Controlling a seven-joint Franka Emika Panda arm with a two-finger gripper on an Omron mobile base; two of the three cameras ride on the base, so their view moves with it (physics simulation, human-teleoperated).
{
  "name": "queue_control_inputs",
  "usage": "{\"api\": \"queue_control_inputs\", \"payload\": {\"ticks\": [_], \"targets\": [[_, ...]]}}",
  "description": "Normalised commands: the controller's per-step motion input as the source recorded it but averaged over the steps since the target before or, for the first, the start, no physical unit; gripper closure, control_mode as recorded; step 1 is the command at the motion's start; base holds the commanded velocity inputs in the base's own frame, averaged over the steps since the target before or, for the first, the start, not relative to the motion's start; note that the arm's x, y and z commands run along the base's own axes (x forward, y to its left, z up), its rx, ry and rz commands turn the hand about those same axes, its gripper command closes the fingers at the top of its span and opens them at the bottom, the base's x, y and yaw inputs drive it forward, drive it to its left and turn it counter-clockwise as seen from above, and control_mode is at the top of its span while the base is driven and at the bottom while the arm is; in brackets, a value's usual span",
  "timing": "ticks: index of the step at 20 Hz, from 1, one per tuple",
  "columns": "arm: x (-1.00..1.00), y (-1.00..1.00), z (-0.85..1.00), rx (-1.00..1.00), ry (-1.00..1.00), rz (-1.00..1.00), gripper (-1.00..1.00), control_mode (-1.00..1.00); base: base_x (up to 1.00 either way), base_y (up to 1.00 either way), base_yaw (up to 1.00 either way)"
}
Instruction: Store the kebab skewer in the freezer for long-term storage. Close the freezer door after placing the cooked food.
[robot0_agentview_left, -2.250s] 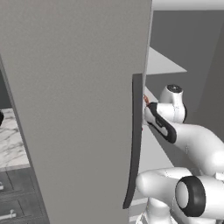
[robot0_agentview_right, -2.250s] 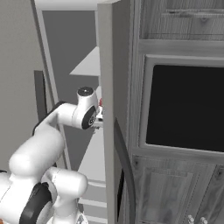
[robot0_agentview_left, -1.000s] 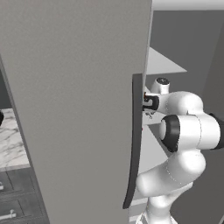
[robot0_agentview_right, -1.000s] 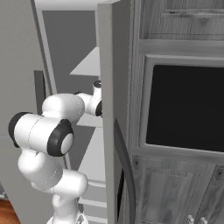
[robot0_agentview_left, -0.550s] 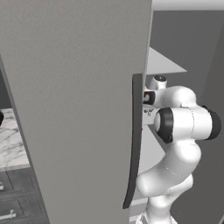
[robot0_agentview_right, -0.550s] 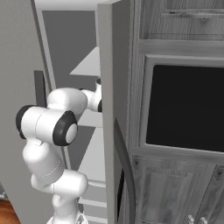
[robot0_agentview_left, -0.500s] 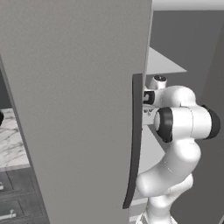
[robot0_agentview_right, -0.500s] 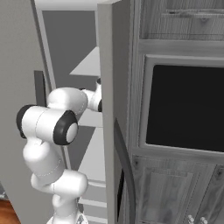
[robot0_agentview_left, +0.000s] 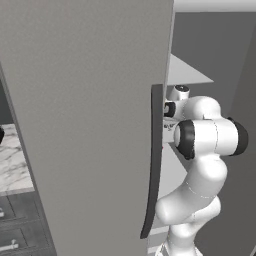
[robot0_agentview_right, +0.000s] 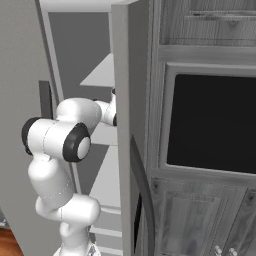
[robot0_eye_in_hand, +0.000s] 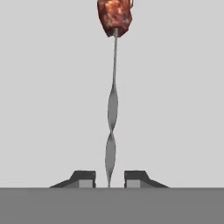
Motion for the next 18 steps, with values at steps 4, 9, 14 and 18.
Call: {"api": "queue_control_inputs", "payload": {"ticks": [4,9,14,18], "targets": [[0.00,0.00,-0.09,0.00,0.00,0.00,1.00,-1.00,0.00,0.00,0.00],[0.00,0.00,-0.08,0.00,0.00,0.00,-1.00,-1.00,0.00,0.00,0.00],[0.00,0.00,-0.04,0.00,0.00,0.00,-1.00,-1.00,0.00,0.00,0.00],[0.00,0.00,-0.01,0.00,0.00,0.00,-1.00,-1.00,0.00,0.00,0.00]]}}
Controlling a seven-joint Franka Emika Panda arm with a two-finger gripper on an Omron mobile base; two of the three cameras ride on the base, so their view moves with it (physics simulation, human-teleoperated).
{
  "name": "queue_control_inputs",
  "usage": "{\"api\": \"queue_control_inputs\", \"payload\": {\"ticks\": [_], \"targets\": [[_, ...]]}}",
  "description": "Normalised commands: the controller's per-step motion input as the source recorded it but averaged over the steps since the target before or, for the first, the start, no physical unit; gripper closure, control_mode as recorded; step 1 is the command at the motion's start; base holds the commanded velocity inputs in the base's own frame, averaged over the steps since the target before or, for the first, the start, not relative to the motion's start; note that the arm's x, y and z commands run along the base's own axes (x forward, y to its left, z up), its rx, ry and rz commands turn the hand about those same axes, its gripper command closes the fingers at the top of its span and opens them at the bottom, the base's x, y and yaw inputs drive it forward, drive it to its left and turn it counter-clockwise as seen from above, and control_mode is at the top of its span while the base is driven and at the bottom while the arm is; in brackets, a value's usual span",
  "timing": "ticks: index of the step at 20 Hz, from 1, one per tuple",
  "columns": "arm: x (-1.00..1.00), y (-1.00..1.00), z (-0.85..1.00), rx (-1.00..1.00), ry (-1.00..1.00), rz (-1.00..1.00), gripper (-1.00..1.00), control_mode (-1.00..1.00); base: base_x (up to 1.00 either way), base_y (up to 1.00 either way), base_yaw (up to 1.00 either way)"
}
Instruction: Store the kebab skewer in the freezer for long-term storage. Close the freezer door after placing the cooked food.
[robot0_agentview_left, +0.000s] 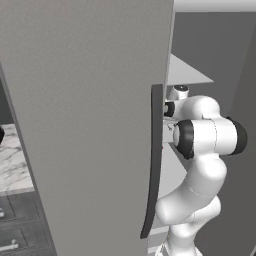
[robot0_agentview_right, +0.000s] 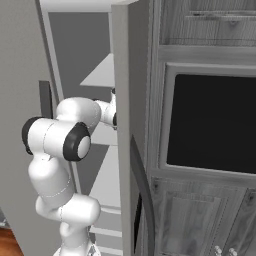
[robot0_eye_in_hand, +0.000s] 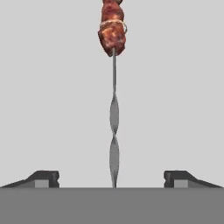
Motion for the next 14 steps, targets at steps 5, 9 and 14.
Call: {"api": "queue_control_inputs", "payload": {"ticks": [5,9,14], "targets": [[-0.06,0.00,0.00,0.00,0.00,0.00,-1.00,-1.00,0.00,0.00,0.00],[-0.27,0.00,0.00,0.00,-0.04,0.00,-1.00,-1.00,0.00,0.00,0.00],[-0.29,0.00,0.00,0.00,-0.05,0.00,-1.00,-1.00,0.00,0.00,0.00]]}}
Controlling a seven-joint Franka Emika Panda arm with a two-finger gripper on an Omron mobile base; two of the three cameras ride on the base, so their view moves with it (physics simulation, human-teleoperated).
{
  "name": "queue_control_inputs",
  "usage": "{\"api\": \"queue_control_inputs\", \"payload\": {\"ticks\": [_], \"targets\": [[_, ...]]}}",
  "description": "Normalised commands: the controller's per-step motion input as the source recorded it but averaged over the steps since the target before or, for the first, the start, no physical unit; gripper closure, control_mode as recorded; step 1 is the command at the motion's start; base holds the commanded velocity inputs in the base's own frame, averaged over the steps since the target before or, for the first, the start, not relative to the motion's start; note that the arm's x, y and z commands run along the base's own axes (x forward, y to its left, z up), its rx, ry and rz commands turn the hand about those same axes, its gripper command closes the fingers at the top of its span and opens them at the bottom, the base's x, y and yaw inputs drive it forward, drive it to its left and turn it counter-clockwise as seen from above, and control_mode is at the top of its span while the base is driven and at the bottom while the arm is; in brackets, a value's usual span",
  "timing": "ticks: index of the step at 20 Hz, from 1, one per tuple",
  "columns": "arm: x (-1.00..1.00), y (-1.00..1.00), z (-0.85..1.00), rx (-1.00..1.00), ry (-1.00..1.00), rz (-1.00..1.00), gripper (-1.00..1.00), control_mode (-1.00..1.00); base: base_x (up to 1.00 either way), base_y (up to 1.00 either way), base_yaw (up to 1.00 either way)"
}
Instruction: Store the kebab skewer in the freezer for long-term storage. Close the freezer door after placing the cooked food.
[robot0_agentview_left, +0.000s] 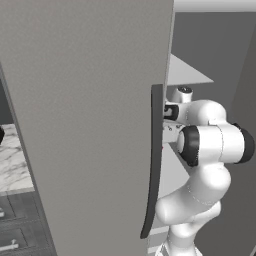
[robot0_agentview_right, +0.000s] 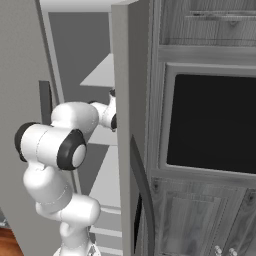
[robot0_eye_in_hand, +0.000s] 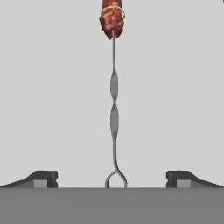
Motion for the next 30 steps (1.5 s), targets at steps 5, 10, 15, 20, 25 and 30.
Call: {"api": "queue_control_inputs", "payload": {"ticks": [5,10,15,20,25,30], "targets": [[-0.33,0.00,0.00,0.00,-0.03,0.00,-1.00,-1.00,0.00,0.00,0.00],[-0.35,0.00,0.00,0.00,0.00,0.00,-1.00,-1.00,0.00,0.00,0.00],[-0.42,0.00,0.01,0.00,0.00,0.00,-1.00,-1.00,0.00,0.00,0.00],[-0.45,0.00,0.04,0.00,0.00,0.00,-1.00,-1.00,0.00,0.00,0.00],[-0.46,0.00,0.14,0.00,0.01,0.00,-1.00,-1.00,0.00,0.00,0.00],[-0.40,0.00,0.23,0.00,0.03,0.00,-1.00,-1.00,0.00,0.00,0.00]]}}
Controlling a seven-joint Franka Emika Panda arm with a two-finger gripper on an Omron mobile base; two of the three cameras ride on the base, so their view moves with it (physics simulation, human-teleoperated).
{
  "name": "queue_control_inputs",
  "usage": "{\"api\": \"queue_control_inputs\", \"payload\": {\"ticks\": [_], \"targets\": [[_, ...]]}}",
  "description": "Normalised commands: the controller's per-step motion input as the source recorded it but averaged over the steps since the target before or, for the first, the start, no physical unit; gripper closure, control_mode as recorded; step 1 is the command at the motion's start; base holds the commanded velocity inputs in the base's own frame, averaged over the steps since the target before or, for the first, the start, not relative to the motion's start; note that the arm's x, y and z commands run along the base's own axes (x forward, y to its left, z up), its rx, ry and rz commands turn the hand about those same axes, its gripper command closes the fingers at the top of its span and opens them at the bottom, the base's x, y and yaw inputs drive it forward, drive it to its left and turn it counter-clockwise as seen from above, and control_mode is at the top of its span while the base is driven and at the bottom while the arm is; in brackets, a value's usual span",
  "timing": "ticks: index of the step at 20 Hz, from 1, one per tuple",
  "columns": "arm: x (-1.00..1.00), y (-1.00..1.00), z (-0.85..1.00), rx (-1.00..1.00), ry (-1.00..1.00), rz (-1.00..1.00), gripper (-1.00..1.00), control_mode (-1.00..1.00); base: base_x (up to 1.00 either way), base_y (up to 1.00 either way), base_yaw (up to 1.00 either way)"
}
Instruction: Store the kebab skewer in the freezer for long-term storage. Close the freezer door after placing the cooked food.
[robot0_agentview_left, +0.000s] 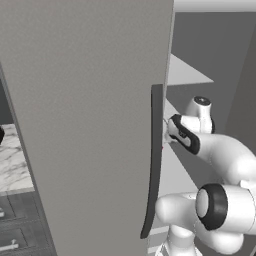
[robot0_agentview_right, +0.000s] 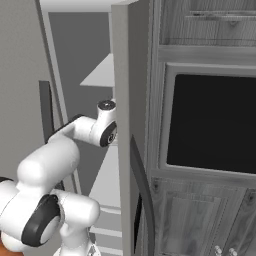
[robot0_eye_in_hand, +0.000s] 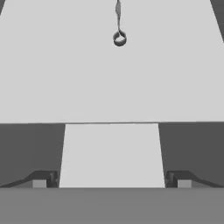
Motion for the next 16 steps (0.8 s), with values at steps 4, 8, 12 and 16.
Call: {"api": "queue_control_inputs", "payload": {"ticks": [4,8,12,16], "targets": [[-0.43,0.01,0.22,0.00,0.03,0.00,-1.00,-1.00,0.00,0.00,0.00],[-0.50,0.10,0.17,0.00,0.02,0.00,-1.00,-1.00,0.00,0.00,0.00],[-0.62,0.19,0.06,0.00,0.00,0.00,-1.00,-1.00,0.00,0.00,0.00],[-0.76,0.25,0.06,-0.01,0.00,0.00,-1.00,-1.00,0.00,0.00,0.00]]}}
